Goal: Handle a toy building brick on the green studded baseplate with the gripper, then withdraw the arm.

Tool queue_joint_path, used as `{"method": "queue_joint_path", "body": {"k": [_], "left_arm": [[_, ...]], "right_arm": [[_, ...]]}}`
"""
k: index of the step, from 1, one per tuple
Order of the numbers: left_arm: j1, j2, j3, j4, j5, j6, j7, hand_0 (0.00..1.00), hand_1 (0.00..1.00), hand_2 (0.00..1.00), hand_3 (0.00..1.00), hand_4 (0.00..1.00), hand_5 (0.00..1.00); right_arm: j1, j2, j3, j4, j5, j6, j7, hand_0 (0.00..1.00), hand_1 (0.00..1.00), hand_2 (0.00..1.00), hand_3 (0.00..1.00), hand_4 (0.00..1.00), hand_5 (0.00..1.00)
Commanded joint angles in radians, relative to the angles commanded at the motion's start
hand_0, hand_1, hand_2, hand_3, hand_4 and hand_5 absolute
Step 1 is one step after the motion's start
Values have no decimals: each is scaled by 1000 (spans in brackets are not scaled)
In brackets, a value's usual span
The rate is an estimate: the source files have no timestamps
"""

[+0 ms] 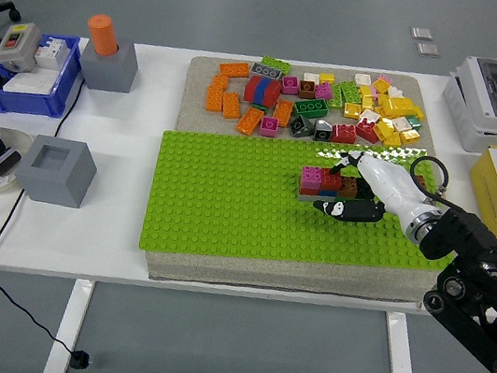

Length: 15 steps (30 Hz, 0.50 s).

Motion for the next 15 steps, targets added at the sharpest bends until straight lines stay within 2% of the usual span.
{"method": "queue_joint_path", "body": {"k": [15], "left_arm": [[-2, 1, 4, 0, -3, 0, -1, 635, 622, 598, 599, 607, 265]], "right_arm": [[11, 29, 5, -67, -4, 5, 4, 847, 880, 918, 665, 861, 530]]}}
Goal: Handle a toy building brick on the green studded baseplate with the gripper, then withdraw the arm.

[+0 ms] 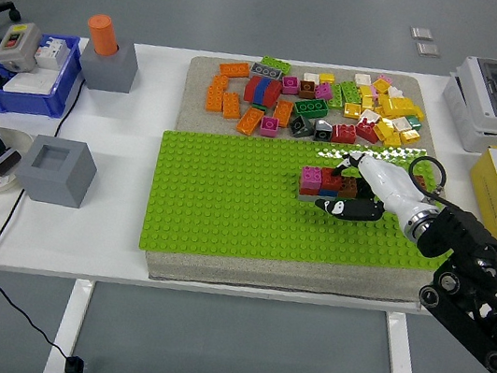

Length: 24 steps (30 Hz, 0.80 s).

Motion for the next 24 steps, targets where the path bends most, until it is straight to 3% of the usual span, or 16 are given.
{"method": "queue_joint_path", "body": {"k": [24], "left_arm": [[-4, 1, 1, 0, 2, -1, -1, 635, 623, 598, 599, 610, 263]], "right_arm": [[6, 21, -7, -37, -10, 1, -1, 848, 882, 920, 663, 855, 531]]}}
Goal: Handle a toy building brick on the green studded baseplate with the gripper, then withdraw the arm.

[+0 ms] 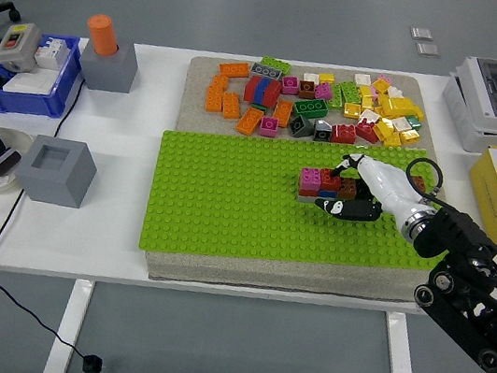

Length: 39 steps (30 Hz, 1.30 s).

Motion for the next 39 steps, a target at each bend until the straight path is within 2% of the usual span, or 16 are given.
{"method": "queue_joint_path", "body": {"k": [15, 23, 33, 34, 39], "left_arm": [[-1, 0, -1, 0, 2, 0, -1, 636, 623, 598, 595, 611, 264], [0, 0, -1, 0, 2, 0, -1, 636, 623, 598, 594, 611, 263], [2, -1, -10, 0, 6, 1, -2, 636, 623, 597, 593, 610, 261], [3, -1, -11, 0, 5, 1, -1, 636, 623, 597, 592, 610, 261], [7, -2, -8, 0, -2, 2, 1, 636, 623, 597, 592, 610, 261]], "right_arm": [[-1, 2, -1, 2, -62, 3, -9, 849, 881, 917, 663, 855, 531], [0, -4, 7, 14, -40, -2, -4, 849, 880, 917, 661, 853, 532], [9, -59, 33, 108, 87, 1, -1, 835, 869, 905, 666, 853, 531], [6, -67, 44, 124, 107, -3, 1, 833, 864, 895, 696, 863, 501], [-4, -108, 123, 178, 93, -37, -4, 833, 864, 895, 696, 863, 501]]}}
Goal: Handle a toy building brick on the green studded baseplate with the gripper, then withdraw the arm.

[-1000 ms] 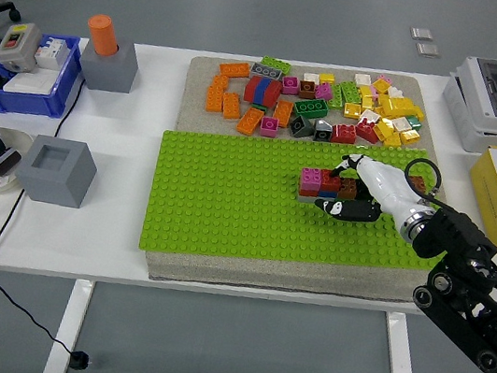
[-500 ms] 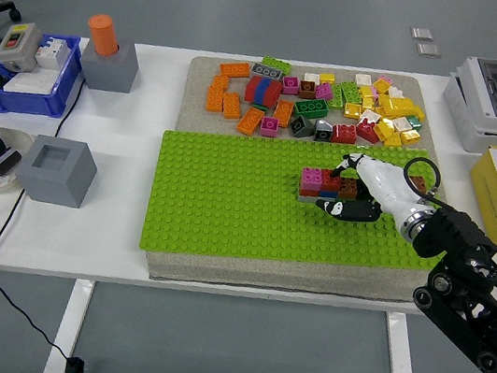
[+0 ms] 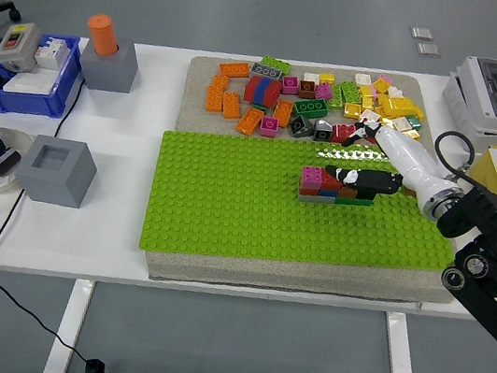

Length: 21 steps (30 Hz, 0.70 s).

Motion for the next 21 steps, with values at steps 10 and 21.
{"method": "queue_joint_path", "body": {"k": [10, 21], "left_arm": [[1, 4, 0, 0, -5, 2, 1, 636, 623, 597, 592, 610, 259], [-1, 7, -3, 0, -3, 2, -1, 635, 624, 597, 592, 609, 256]], "right_arm": [[41, -94, 60, -140, -166, -7, -20, 817, 856, 897, 772, 801, 205], [96, -68, 22, -350, -183, 23, -28, 813, 855, 893, 749, 772, 170]]}}
